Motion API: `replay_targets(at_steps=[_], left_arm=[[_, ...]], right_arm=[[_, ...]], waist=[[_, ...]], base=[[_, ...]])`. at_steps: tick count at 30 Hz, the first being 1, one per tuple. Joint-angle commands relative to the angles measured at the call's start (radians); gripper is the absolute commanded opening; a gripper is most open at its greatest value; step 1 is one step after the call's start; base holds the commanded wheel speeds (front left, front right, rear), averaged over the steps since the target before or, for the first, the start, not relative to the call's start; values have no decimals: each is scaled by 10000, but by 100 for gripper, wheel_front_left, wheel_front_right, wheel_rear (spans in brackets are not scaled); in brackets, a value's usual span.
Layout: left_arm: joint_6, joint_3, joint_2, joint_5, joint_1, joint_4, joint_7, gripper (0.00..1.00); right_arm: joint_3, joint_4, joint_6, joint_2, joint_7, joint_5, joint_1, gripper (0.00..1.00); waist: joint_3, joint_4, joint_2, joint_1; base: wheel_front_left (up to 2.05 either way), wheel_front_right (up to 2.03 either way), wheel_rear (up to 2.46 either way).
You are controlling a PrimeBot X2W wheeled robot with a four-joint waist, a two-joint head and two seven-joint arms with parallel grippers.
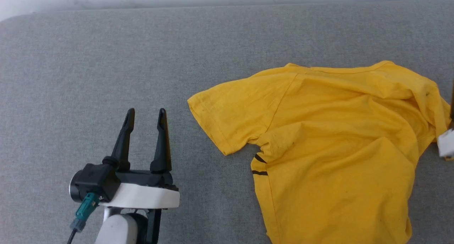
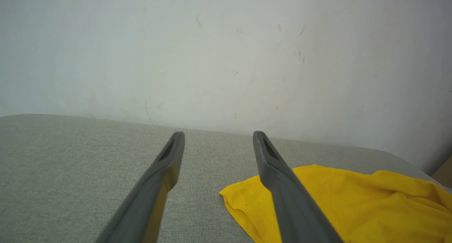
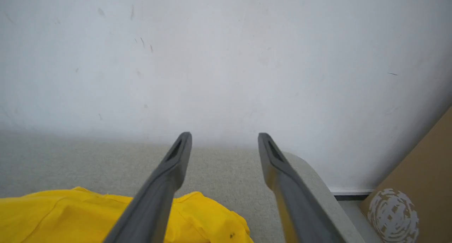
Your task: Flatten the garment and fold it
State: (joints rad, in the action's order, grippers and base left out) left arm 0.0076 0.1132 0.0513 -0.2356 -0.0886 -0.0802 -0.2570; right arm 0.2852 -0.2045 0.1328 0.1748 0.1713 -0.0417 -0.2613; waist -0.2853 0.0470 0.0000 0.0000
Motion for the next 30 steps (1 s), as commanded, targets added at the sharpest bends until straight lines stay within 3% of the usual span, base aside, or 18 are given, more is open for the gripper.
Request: replay_targets(at_steps=[1, 5, 10, 15, 23, 30], left_arm=[[-90, -43, -10, 70, -67, -65, -47, 100], [-60, -31, -10, 74, 224, -154, -47, 100], [68, -121, -10, 148, 592, -170, -47, 100], [91, 25, 252, 501, 78, 16, 346, 100], [-380, 711, 1197, 1414, -2455, 920, 3294, 100], [-986, 1251, 1567, 1281, -3981, 2068, 5891, 100]], right_arm=[[122, -182, -21, -415, -277, 100, 334, 100], [454, -604, -21, -1178, -1305, 153, 1463, 100], [698, -33, -21, -1240, -2185, -1174, 2528, 100], [505, 293, -21, -1243, -2690, -1313, 2556, 100], [447, 113, -21, -1244, -2604, -1111, 2138, 100], [188, 32, -21, -1245, -2370, -1134, 1999, 100]], waist=[[51, -34, 0, 0], [114, -60, 0, 0], [60, -292, 0, 0], [-103, -460, 0, 0], [-551, -414, 0, 0], [-1206, -501, 0, 0]], base=[[0, 0, 0], [0, 0, 0], [0, 0, 0], [0, 0, 0], [0, 0, 0], [0, 0, 0]])
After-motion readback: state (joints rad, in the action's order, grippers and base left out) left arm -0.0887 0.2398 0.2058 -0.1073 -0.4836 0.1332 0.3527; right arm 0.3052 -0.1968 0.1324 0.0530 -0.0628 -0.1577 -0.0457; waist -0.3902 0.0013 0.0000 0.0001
